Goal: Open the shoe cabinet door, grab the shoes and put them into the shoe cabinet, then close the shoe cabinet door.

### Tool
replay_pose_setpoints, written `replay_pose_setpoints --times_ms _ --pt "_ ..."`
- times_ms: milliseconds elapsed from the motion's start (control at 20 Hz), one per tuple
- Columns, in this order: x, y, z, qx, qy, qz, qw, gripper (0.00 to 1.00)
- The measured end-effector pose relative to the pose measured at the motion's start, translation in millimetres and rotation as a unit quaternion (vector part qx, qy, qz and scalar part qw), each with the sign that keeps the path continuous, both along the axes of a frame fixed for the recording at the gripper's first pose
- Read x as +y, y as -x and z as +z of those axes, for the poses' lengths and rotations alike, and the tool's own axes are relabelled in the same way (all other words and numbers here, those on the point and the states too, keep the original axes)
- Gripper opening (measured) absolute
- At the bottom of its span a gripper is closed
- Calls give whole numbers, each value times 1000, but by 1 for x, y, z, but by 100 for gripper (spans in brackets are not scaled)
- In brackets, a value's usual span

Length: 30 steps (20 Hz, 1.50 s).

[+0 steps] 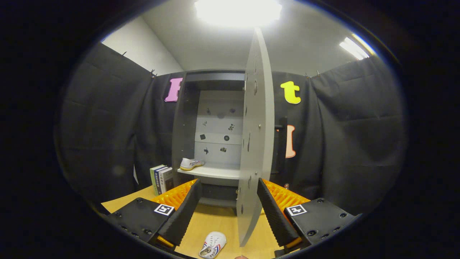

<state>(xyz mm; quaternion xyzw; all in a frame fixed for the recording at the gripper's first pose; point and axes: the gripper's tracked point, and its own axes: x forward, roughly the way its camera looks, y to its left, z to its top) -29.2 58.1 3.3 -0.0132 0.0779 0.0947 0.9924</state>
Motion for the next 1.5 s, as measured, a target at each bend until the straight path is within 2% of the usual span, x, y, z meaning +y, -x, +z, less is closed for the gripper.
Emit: replay_pose_setpoints --times_ms 300,600,800,1050,1500 --pt "27 4 -77 85 -18 6 996 97" --pt "38 0 -149 166 -18 4 986 98" --pt "47 4 -198 223 -22 14 974 98" --pt "55 1 -260 283 0 28 959 98" --pt "67 5 -347 386 22 43 921 97"
